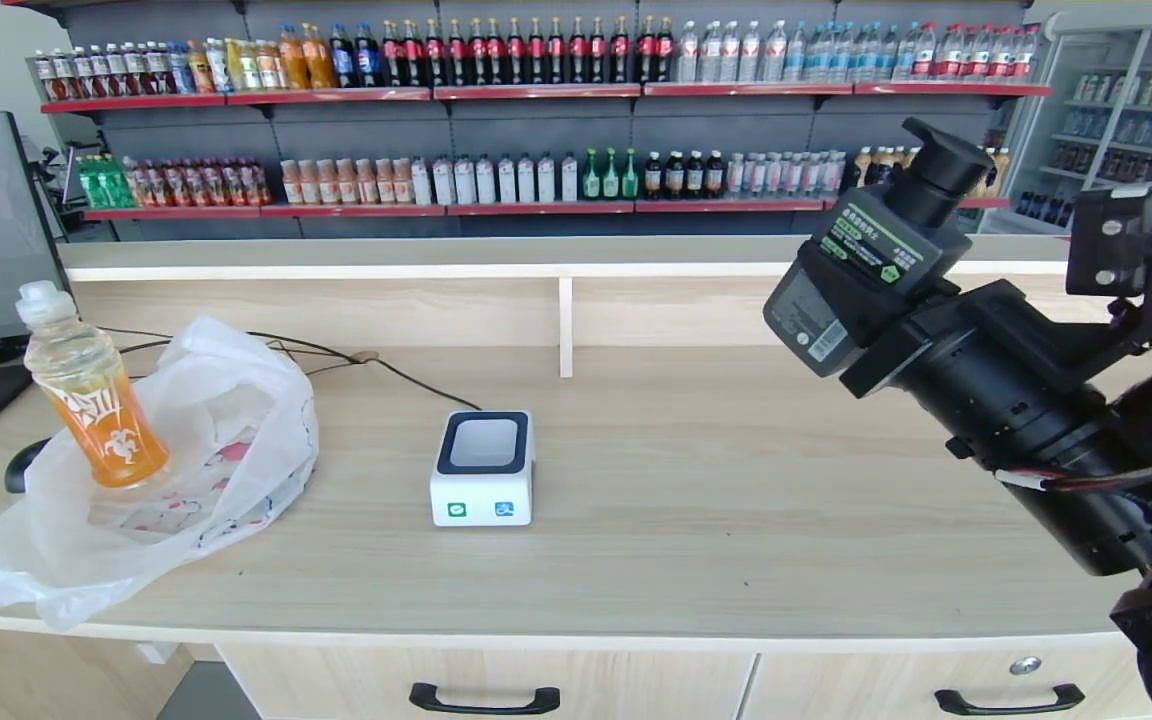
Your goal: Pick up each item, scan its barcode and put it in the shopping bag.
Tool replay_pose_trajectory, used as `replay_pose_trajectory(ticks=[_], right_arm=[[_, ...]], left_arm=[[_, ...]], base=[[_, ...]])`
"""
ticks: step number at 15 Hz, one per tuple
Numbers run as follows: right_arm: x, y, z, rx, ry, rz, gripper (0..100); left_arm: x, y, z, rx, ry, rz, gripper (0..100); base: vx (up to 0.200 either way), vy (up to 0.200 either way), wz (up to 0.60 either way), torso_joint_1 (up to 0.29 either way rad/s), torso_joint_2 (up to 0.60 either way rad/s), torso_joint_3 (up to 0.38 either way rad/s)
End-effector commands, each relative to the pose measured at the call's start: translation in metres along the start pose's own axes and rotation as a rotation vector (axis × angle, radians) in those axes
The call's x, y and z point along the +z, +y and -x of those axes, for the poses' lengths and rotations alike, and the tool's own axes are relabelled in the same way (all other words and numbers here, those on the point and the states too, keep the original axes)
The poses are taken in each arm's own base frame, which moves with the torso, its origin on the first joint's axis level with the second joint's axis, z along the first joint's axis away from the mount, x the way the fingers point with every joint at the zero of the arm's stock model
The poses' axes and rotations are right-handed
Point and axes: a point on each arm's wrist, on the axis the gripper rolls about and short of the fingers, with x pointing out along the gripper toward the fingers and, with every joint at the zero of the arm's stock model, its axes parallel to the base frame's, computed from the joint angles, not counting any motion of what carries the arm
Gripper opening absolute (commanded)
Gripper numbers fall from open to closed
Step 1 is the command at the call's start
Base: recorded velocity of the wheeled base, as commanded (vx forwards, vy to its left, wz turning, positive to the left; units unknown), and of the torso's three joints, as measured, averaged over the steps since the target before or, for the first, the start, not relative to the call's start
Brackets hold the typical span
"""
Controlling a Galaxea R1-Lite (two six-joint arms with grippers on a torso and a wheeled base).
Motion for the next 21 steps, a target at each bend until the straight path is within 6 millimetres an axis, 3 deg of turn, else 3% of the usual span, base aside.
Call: replay_pose_trajectory(ticks=[1, 5, 17, 21], right_arm=[[-0.013, -0.009, 0.017, -0.036, 0.079, 0.02, 0], [-0.021, -0.019, 0.027, -0.164, 0.134, 0.07, 0], [-0.043, -0.036, 0.041, -0.227, 0.241, 0.087, 0], [-0.044, -0.038, 0.045, -0.236, 0.255, 0.076, 0]], left_arm=[[0.0, 0.0, 0.0, 0.0, -0.002, 0.0, 0], [0.0, 0.0, 0.0, 0.0, -0.002, 0.0, 0], [0.0, 0.0, 0.0, -0.003, 0.0, -0.011, 0], [0.0, 0.0, 0.0, -0.002, 0.0, -0.012, 0]], base=[[0.0, 0.0, 0.0, 0.0, 0.0, 0.0], [0.0, 0.0, 0.0, 0.0, 0.0, 0.0], [0.0, 0.0, 0.0, 0.0, 0.0, 0.0], [-0.15, 0.0, 0.0, 0.009, 0.0, 0.003]])
